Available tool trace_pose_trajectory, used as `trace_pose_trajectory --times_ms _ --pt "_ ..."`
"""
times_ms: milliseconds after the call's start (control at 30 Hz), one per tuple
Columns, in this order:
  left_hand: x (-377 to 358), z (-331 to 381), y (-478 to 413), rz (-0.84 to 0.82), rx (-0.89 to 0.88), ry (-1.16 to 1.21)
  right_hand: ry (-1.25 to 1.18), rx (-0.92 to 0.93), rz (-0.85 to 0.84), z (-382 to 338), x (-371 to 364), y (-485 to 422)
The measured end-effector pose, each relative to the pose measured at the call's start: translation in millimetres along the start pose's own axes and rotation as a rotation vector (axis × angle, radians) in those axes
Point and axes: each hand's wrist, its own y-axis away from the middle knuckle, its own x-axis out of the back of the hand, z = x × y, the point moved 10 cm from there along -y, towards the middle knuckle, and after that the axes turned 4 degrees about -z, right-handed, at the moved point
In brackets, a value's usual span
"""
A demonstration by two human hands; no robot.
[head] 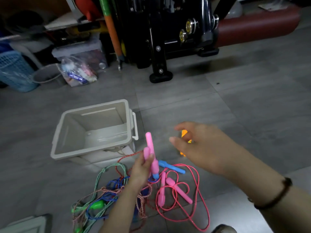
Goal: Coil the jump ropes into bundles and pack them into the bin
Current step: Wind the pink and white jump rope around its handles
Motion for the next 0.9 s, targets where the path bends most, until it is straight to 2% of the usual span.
trace_pose_trajectory --times_ms 133,233,333,400,500,567,667,733,833,900 --pt "18.7 158.5 44.1 -0.101 -0.526 -0.379 -0.359 -0.043 -0.042 -27.9 -11.9 6.7" --pt "36.8 252.6 95.2 -0.187 -0.725 -0.48 -0.845 -0.084 -0.205 -56.2 -25.8 23.3" --pt "59.9 307.5 154.5 -0.216 -0.861 -0.623 -1.237 0.037 -0.446 -103.1 -42.4 44.7" --pt "69.9 318.0 194.5 -0.233 -0.906 -0.715 -1.341 0.155 -0.527 -133.4 -48.7 61.0" --pt "82.1 298.4 237.1 -0.264 -0.891 -0.732 -1.426 0.239 -0.375 -147.8 -56.0 70.3" --pt "94.2 277.4 248.0 -0.29 -0.828 -0.611 -1.377 0.286 -0.27 -152.9 -62.5 73.2" --pt "107.3 251.7 248.6 -0.336 -0.721 -0.354 -1.391 0.25 -0.252 -155.5 -83.7 71.5" --pt "114.9 243.8 243.5 -0.235 -0.702 -0.268 -1.411 0.193 -0.288 -155.9 -93.0 69.5" --pt "125.9 237.3 236.4 -0.026 -0.7 -0.284 -1.355 0.136 -0.329 -152.6 -101.6 64.9" --pt "128.3 234.6 232.2 -0.014 -0.654 -0.166 -1.302 0.135 -0.307 -151.7 -101.2 61.0"
